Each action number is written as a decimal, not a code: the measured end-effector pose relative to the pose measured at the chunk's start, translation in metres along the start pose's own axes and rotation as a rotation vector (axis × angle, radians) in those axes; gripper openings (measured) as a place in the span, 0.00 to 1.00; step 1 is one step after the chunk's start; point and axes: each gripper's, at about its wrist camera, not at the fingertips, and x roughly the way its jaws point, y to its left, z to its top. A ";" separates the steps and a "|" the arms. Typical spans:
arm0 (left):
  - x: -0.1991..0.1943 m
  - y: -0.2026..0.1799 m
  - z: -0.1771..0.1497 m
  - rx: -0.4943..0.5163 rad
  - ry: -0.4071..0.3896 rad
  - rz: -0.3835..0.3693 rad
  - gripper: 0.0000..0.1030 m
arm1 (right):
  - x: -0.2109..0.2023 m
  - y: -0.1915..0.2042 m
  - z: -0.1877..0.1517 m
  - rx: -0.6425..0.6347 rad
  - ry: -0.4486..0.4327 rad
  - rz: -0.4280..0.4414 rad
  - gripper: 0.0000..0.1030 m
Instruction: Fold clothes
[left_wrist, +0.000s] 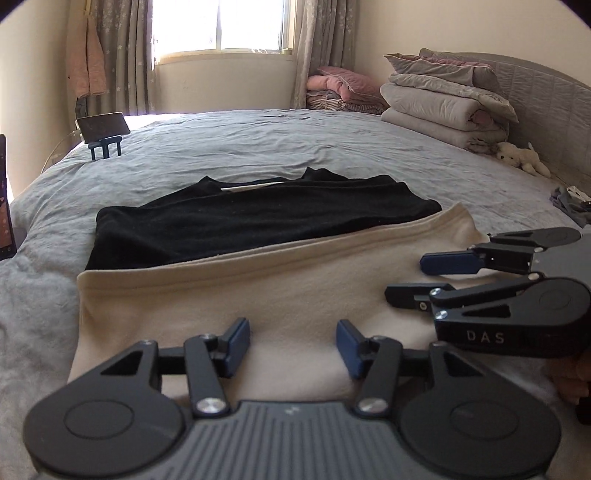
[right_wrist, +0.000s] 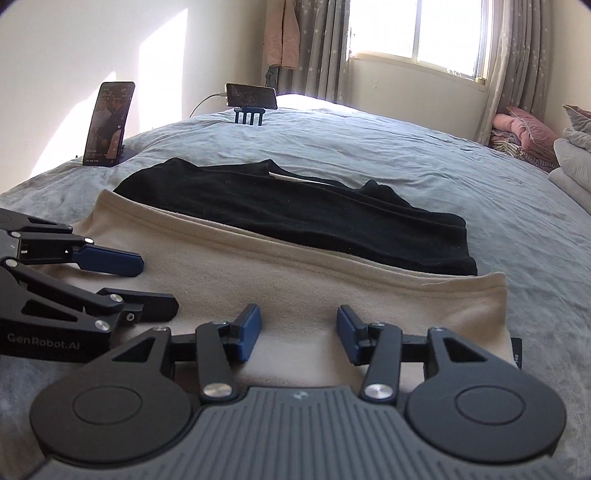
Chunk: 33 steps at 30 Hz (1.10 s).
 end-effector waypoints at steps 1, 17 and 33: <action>0.000 0.001 0.000 -0.002 0.002 -0.003 0.52 | -0.001 -0.001 -0.001 0.002 0.001 0.002 0.50; -0.020 0.055 -0.006 -0.046 0.023 -0.110 0.52 | -0.006 -0.051 -0.004 0.083 0.002 0.067 0.53; -0.042 0.104 -0.014 -0.164 0.027 -0.082 0.61 | -0.020 -0.104 -0.011 0.133 0.019 -0.009 0.53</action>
